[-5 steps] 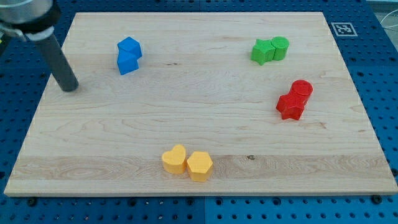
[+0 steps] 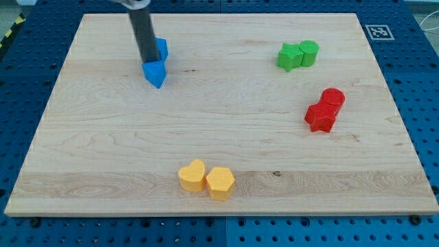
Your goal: Push blue triangle towards yellow hexagon and yellow heart
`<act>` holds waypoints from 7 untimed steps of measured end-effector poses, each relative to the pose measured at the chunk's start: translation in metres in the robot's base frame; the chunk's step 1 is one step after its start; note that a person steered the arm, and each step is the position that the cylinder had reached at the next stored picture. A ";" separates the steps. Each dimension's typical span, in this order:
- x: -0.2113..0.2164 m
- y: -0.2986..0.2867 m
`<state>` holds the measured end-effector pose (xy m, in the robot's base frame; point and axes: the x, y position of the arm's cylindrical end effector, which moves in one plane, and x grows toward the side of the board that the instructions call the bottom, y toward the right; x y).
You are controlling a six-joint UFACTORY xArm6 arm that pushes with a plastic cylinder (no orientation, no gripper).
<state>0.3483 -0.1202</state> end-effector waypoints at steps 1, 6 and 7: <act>0.020 0.004; 0.111 -0.041; 0.117 -0.037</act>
<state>0.4657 -0.1569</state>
